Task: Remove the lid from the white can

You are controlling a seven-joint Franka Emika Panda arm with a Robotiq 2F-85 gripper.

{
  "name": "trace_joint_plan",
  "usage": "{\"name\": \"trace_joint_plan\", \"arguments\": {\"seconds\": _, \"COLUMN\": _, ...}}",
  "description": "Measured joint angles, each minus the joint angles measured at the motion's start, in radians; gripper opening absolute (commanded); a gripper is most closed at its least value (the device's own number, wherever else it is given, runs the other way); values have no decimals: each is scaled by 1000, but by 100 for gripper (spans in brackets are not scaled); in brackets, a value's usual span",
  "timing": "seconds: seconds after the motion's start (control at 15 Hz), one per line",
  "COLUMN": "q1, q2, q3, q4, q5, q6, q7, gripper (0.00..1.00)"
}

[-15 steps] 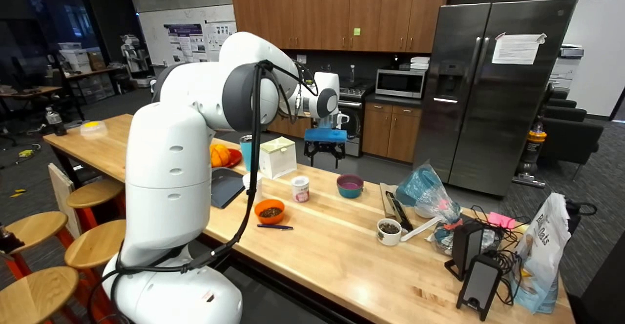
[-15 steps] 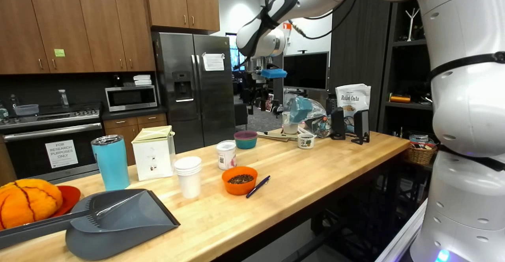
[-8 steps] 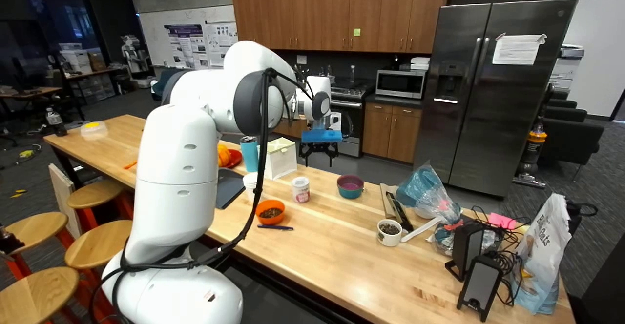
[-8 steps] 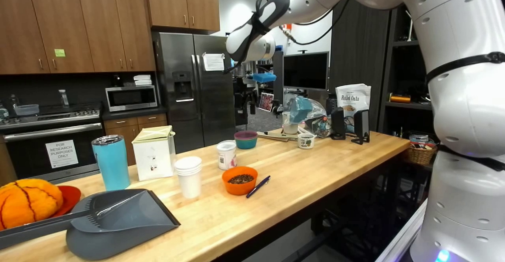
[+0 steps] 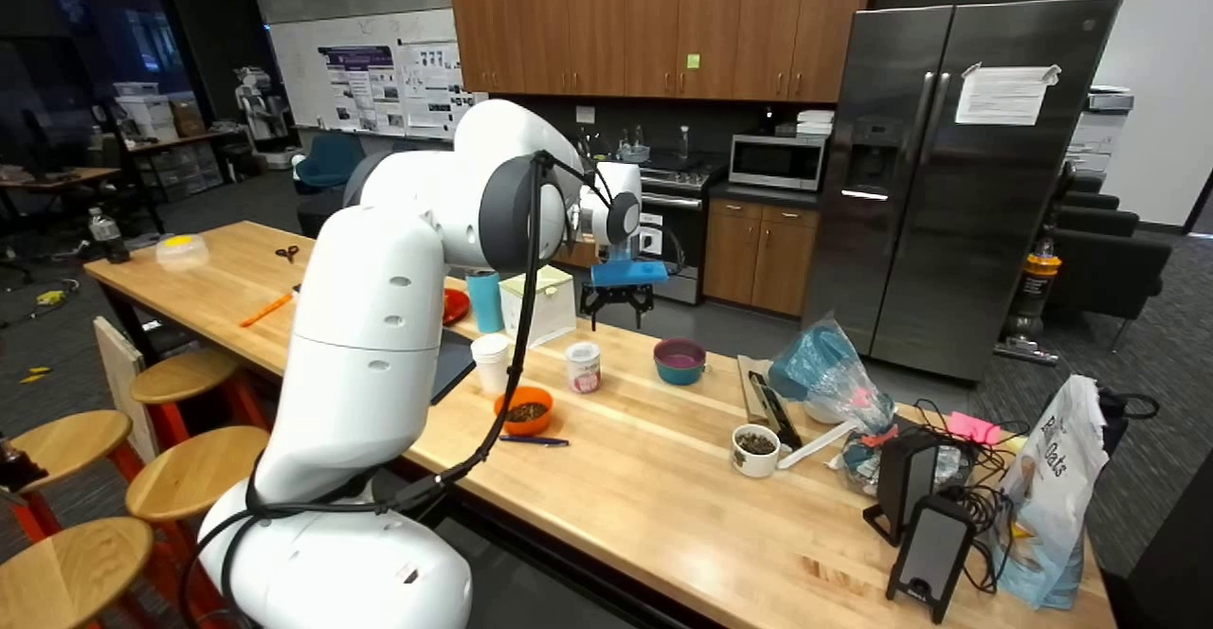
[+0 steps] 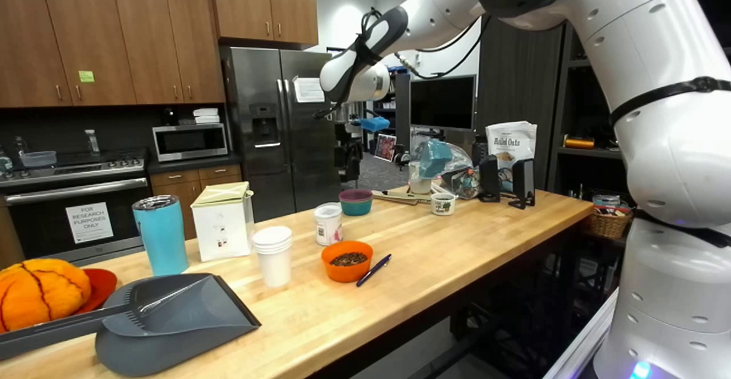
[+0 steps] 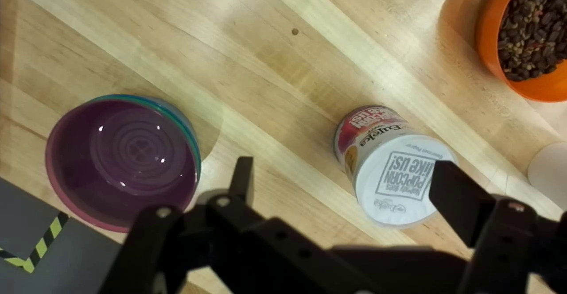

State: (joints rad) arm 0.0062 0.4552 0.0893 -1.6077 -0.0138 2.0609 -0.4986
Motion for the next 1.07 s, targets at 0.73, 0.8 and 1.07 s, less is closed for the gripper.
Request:
{"name": "trace_joint_plan", "arguments": {"seconds": 0.73, "q1": -8, "q2": 91, "q3": 53, "q4": 91, "q5": 24, "q6": 0, "q7": -140, "gripper": 100}}
{"name": "trace_joint_plan", "arguments": {"seconds": 0.8, "q1": -8, "q2": 100, "q3": 56, "q4": 100, "q5": 26, "q6": 0, "q7": -148, "gripper": 100}}
{"name": "trace_joint_plan", "arguments": {"seconds": 1.07, "q1": -8, "q2": 137, "q3": 70, "q4": 137, "q5": 44, "q6": -2, "q7": -187, "gripper": 100}}
